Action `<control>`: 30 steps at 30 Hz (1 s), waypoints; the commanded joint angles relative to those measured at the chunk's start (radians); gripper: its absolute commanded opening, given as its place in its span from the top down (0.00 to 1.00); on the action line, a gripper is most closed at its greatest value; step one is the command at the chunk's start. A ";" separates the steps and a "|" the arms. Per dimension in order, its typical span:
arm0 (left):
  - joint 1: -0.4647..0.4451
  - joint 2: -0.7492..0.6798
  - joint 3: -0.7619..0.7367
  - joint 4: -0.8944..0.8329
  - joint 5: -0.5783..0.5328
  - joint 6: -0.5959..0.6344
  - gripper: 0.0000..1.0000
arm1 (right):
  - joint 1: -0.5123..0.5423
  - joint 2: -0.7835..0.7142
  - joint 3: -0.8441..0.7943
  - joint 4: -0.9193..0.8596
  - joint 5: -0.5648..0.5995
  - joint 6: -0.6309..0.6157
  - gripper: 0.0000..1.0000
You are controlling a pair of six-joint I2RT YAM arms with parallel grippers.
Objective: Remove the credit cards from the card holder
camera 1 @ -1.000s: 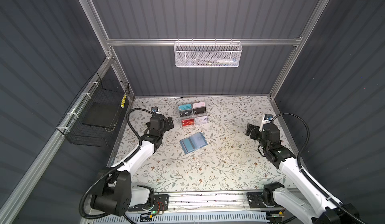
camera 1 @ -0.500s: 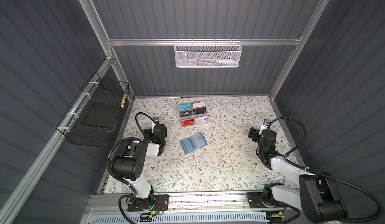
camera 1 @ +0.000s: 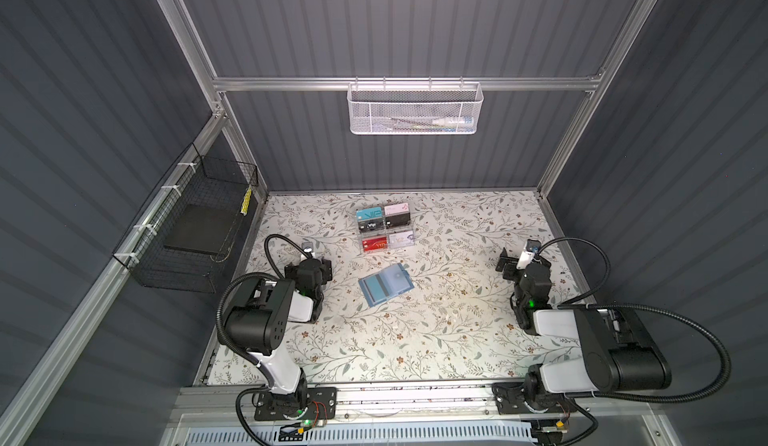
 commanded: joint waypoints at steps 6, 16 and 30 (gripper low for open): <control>0.004 0.005 0.007 0.071 0.022 0.003 0.00 | -0.022 -0.011 0.021 -0.041 -0.046 0.053 0.01; 0.004 0.004 0.007 0.070 0.023 0.002 0.00 | -0.021 0.011 0.038 -0.034 -0.048 0.042 0.01; 0.004 0.004 0.007 0.070 0.024 0.001 0.00 | -0.022 0.012 0.045 -0.051 -0.055 0.047 0.01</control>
